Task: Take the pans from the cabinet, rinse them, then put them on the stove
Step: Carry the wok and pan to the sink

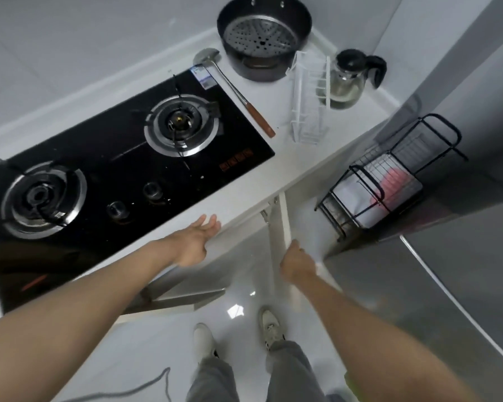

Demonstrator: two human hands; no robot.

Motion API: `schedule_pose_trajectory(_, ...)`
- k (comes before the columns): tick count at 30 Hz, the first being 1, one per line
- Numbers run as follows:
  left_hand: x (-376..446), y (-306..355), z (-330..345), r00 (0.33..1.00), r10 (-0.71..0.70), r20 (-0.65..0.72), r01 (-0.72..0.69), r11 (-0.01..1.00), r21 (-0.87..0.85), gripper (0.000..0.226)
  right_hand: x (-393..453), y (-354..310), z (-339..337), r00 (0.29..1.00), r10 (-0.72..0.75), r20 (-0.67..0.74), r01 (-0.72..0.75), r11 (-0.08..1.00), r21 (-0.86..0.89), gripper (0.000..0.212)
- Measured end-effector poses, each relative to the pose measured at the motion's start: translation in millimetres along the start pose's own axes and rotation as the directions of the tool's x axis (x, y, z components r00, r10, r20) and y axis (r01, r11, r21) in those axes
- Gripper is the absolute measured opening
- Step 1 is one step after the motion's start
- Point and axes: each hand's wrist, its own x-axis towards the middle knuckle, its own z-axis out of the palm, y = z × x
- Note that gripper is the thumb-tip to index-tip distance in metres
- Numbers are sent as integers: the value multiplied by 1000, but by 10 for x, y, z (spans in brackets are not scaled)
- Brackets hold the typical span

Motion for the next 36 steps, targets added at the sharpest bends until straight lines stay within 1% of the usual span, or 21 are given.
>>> schedule_pose_trajectory(3,20,60,-46,1000,-23,1,23,998,-51,86,-118,-553,206,996,-61,60,47,976,214,45)
schedule_pose_trajectory(5,57,67,-74,1000,-10,9,11,996,-91,88,-52,-847,308,985,-98,145,45,941,334,49)
schedule_pose_trajectory(6,40,9,-76,1000,-16,10,18,992,-126,89,64,-964,464,970,-148,191,72,931,358,51)
schedule_pose_trajectory(8,37,-5,-87,1000,-28,-3,27,988,-150,90,50,-1065,517,922,-262,284,153,923,354,49)
schedule_pose_trajectory(9,32,23,-84,999,-35,-23,31,987,-160,87,-76,-1077,433,899,-311,308,193,913,359,40)
schedule_pose_trajectory(10,-24,38,-49,997,-49,-59,37,980,-197,82,-276,-1093,324,867,-366,337,258,910,324,24)
schedule_pose_trajectory(11,-52,82,-26,992,-63,-106,34,965,-259,75,-443,-1084,208,839,-386,382,284,911,298,11)
schedule_pose_trajectory(13,-163,117,22,970,-116,-216,16,910,-415,59,-677,-1059,25,809,-375,453,299,925,233,7)
schedule_pose_trajectory(14,-273,91,37,955,-137,-264,-6,879,-478,53,-756,-1105,-46,795,-376,475,306,926,220,13)
schedule_pose_trajectory(16,-718,-130,76,901,-201,-384,-41,842,-537,48,-965,-1474,-155,757,-433,489,382,901,207,23)
schedule_pose_trajectory(18,-1285,-454,172,825,-284,-488,-45,828,-558,46,-1247,-2004,-177,703,-544,458,522,832,187,24)
schedule_pose_trajectory(20,-1942,-838,404,738,-406,-539,-11,791,-612,43,-1709,-2622,-71,599,-651,467,671,726,151,23)
schedule_pose_trajectory(21,-2244,-1006,538,699,-460,-547,6,769,-639,42,-1951,-2888,31,547,-685,481,720,678,149,22)
schedule_pose_trajectory(24,-3055,-1433,950,570,-626,-532,67,680,-730,38,-2634,-3576,471,403,-747,529,843,528,103,23)
schedule_pose_trajectory(25,-3465,-1618,1215,493,-698,-519,96,637,-765,38,-2995,-3851,768,328,-758,563,891,446,82,22)
schedule_pose_trajectory(26,-3664,-1716,1341,447,-730,-517,114,619,-777,37,-3171,-3993,918,289,-765,575,919,389,56,21)
schedule_pose_trajectory(28,-4274,-1994,1769,350,-801,-486,157,562,-812,37,-3748,-4353,1403,181,-776,605,967,253,36,22)
schedule_pose_trajectory(30,-4774,-2242,2143,275,-853,-443,180,499,-848,37,-4238,-4651,1824,93,-790,606,990,137,27,27)
schedule_pose_trajectory(32,-5207,-2443,2423,215,-884,-416,165,453,-876,39,-4663,-4911,2167,31,-790,613,997,65,33,28)
schedule_pose_trajectory(35,-5805,-2804,2830,136,-915,-379,169,398,-902,36,-5276,-5293,2719,-18,-783,622,996,41,80,21)
schedule_pose_trajectory(36,-5981,-2945,2978,113,-932,-345,162,360,-919,36,-5466,-5411,2913,-34,-781,623,996,28,90,19)
